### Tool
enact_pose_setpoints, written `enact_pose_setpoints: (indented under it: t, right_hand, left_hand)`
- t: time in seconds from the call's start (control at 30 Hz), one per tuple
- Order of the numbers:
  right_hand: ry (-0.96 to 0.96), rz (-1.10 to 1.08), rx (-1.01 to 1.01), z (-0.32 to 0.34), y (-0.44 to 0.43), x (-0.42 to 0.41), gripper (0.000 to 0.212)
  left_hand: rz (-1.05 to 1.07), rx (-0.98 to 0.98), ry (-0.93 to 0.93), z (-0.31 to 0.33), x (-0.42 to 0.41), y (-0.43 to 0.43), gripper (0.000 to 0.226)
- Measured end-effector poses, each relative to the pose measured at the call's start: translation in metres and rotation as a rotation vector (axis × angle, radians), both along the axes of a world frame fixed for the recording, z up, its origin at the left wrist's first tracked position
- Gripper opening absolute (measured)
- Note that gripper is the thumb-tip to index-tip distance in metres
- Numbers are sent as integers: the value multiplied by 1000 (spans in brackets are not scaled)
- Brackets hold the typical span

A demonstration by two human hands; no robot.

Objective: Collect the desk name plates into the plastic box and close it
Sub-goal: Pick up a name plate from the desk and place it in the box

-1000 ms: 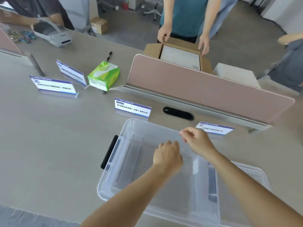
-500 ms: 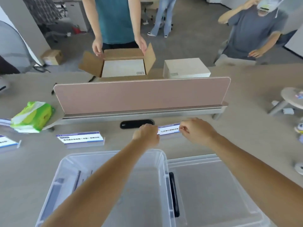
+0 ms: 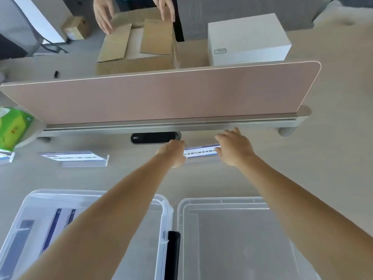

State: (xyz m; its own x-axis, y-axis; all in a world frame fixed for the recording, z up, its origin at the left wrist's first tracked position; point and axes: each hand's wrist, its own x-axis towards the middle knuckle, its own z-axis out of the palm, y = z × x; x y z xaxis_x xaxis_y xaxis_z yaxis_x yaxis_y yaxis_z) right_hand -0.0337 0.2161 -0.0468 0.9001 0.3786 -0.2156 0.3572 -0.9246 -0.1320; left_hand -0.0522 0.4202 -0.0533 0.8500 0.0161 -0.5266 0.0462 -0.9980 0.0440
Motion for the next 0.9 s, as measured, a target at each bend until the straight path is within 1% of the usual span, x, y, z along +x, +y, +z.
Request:
enact_pose_setpoints:
  t: [0.07, 0.13, 0.2, 0.3, 0.4, 0.47, 0.57, 0.63, 0.7, 0.73, 0.77, 0.8, 0.87, 0.9]
  right_hand:
    - [31, -47, 26, -7, -2, 7, 16]
    - [77, -64, 57, -14, -7, 11, 21]
    - [98, -67, 55, -14, -12, 12, 28]
    - [40, -28, 30, -5, -18, 6, 36]
    - [5, -56, 127, 12, -27, -6, 25]
    - [34, -116, 278, 28, -34, -15, 30]
    - [135, -324, 631, 60, -37, -33, 50]
    - [228, -442, 790, 80, -29, -44, 65]
    - [349, -464, 941, 101, -10, -57, 86]
    - [403, -456, 1030, 111, 1, -64, 92]
    - [437, -448, 1111, 121, 14, -71, 89]
    - [435, -439, 1168, 131, 28, -78, 79]
    - [346, -427, 1223, 151, 55, -92, 56]
    - [294, -418, 1233, 162, 67, -98, 50]
  left_hand:
    - [14, 4, -5, -6, 7, -2, 33]
    - [-7, 32, -21, -6, 11, -2, 28]
    - [-54, 69, -37, -4, 11, -1, 28]
    - [-144, 139, -106, 5, 5, 0, 32]
    - [-192, 149, -196, 25, -4, -2, 31]
    - [-199, 117, -255, 43, -14, 3, 26]
    - [-160, 4, -340, 73, -35, 18, 32]
    - [-108, -74, -370, 93, -53, 29, 34]
    - [-71, -146, -401, 112, -73, 42, 34]
    - [-61, -172, -422, 121, -83, 49, 35]
    - [-52, -195, -443, 128, -94, 56, 35]
    - [-43, -212, -466, 134, -105, 62, 35]
    - [-36, -245, -502, 144, -128, 76, 34]
    - [-48, -257, -503, 148, -142, 82, 33]
